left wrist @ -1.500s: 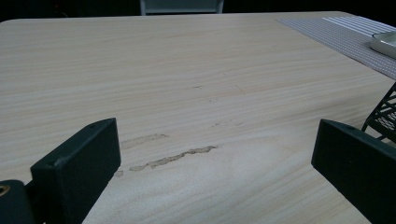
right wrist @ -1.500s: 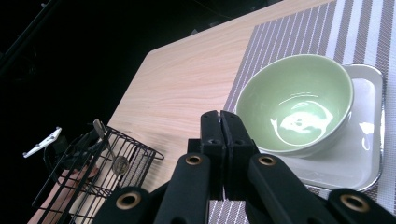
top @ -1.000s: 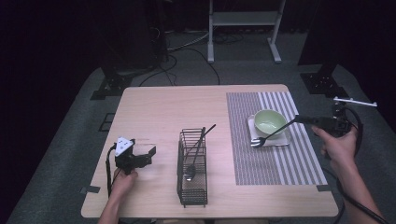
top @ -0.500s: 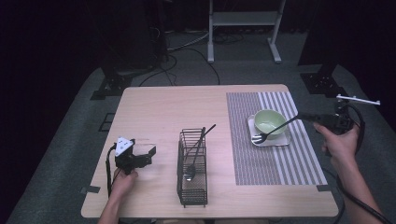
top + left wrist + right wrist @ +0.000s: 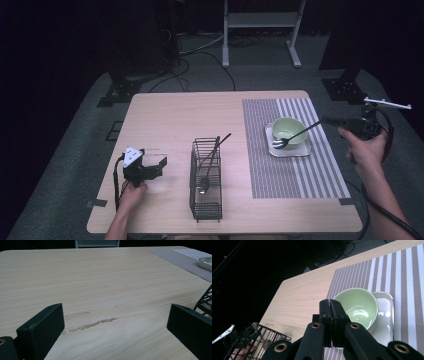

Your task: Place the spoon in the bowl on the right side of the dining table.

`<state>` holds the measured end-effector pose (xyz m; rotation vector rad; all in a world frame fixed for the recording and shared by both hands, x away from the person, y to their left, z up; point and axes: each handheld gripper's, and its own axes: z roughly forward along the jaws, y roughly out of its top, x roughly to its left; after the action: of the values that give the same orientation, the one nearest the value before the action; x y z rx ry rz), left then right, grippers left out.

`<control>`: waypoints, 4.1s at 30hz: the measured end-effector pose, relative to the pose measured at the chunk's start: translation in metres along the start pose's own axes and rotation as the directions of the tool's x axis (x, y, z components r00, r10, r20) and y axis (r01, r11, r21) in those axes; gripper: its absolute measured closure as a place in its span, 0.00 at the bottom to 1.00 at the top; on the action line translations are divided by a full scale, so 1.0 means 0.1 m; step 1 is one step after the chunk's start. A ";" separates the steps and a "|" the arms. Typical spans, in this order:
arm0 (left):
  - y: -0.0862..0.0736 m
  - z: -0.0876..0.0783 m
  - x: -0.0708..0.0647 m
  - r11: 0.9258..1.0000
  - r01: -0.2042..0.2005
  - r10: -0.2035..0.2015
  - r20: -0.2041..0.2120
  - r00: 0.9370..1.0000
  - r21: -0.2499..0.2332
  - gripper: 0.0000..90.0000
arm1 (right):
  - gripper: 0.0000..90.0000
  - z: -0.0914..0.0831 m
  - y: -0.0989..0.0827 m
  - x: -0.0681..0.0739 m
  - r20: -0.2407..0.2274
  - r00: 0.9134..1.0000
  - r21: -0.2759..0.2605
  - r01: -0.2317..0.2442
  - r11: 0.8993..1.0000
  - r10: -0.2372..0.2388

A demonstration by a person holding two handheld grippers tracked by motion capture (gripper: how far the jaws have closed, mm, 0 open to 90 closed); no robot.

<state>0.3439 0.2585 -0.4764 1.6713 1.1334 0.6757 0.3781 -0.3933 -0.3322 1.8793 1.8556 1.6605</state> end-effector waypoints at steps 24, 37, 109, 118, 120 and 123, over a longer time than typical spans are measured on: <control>0.00 0.00 0.00 1.000 0.003 -0.003 0.000 1.000 -0.001 0.00 | 0.98 -0.01 0.09 -0.11 0.043 0.999 -0.044 -0.023 0.999 0.025; 0.00 0.00 0.00 1.000 0.002 -0.002 0.000 1.000 -0.001 0.00 | 0.98 -0.02 0.15 -0.15 0.060 0.997 -0.063 -0.038 0.997 0.042; 0.00 0.00 0.00 1.000 0.007 -0.007 -0.003 1.000 0.001 0.00 | 0.98 0.19 0.03 -0.66 0.136 0.980 -0.093 -0.135 0.986 0.147; 0.00 0.00 0.01 1.000 0.010 -0.010 -0.004 1.000 0.001 0.00 | 0.98 0.23 0.02 -0.71 0.131 0.978 -0.088 -0.150 0.985 0.160; 0.00 0.00 0.00 1.000 0.007 -0.007 -0.004 1.000 0.001 0.00 | 0.98 0.25 0.01 -0.72 0.126 0.979 -0.085 -0.151 0.985 0.161; 0.00 0.01 0.00 1.000 0.007 -0.007 -0.006 1.000 0.002 0.00 | 0.97 0.28 0.00 -0.74 0.125 0.978 -0.082 -0.158 0.984 0.167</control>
<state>0.3447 0.2585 -0.4764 1.6672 1.1435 0.6756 0.4169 -0.4300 -0.3905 2.1044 1.6120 1.5789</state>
